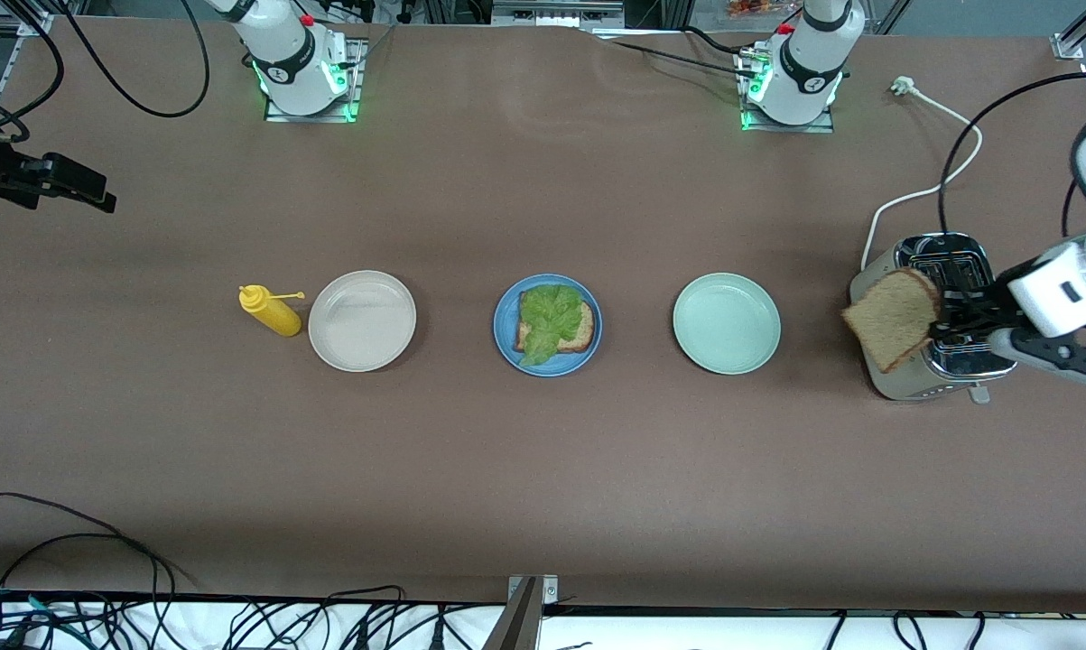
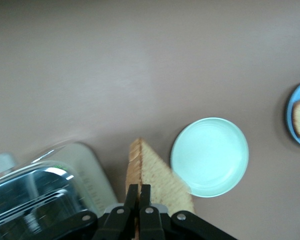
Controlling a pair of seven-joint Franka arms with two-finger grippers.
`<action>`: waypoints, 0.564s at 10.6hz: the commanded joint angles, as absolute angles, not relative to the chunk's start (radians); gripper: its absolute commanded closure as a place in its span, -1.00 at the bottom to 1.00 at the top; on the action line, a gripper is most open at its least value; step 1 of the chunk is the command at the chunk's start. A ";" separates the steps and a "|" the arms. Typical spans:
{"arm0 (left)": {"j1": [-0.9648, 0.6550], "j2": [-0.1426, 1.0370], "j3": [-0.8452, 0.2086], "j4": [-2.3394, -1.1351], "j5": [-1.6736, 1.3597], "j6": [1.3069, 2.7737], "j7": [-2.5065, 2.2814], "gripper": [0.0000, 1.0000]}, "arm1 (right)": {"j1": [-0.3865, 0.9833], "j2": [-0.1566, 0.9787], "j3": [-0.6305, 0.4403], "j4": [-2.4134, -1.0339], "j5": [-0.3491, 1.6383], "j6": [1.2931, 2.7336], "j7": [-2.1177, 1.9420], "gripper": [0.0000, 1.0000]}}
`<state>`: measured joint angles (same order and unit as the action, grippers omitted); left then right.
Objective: Make sandwich in blue plate with both arms
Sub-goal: 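Lift the bread slice out of the toaster with the left gripper, then carry the bread slice with the left gripper over the blue plate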
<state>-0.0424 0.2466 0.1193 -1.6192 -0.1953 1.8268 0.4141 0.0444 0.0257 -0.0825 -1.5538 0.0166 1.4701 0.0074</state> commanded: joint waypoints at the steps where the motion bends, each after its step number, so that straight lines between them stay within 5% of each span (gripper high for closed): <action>1: -0.041 0.267 0.001 -1.606 -0.224 1.810 0.429 1.00 | 0.019 -0.050 -0.072 -1.638 0.031 1.480 0.017 -1.00; 6: -0.055 0.371 -0.165 -1.544 -0.397 1.810 0.408 1.00 | -0.034 -0.052 -0.017 -1.637 0.029 1.470 0.014 -1.00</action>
<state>-0.0586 0.3074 -0.0987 -1.6187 -0.3354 1.8248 0.4084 0.0041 -0.0254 -0.0566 -1.6157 0.0167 1.4700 0.0066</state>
